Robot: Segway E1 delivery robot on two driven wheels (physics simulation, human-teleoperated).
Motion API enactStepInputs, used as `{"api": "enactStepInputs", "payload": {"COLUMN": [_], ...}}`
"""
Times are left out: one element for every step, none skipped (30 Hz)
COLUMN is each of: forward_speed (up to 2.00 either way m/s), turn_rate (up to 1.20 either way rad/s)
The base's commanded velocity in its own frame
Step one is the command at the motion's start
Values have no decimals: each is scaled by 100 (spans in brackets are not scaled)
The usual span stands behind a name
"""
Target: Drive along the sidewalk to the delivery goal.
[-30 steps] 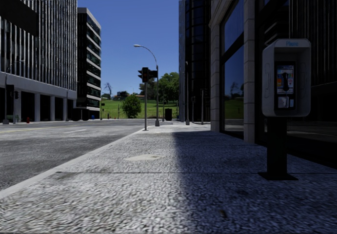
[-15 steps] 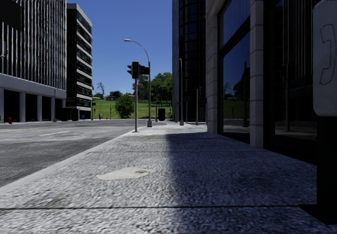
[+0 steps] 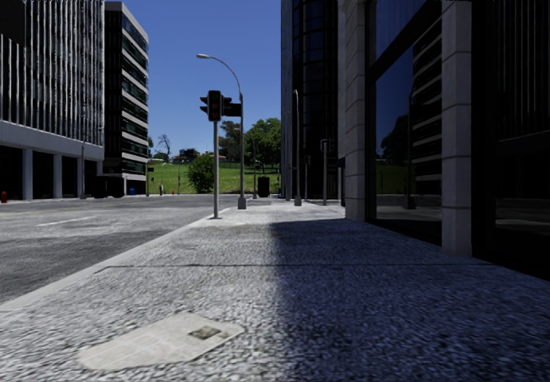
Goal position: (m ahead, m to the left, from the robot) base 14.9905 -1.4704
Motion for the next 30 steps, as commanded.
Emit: {"api": "enactStepInputs", "payload": {"forward_speed": [200, 200, 200, 200, 200, 200, 200, 200, 200, 200, 200, 200, 200, 200, 200, 200, 200, 200, 200, 200, 200, 200, 200, 200, 200, 200, 200, 200, 200, 200], "turn_rate": [0, 0, 0, 0, 0, 0, 0, 0, 0, 0, 0, 0, 0, 0, 0, 0, 0, 0, 0, 0, 0, 0, 0, 0, 0, 0, 0, 0, 0, 0]}}
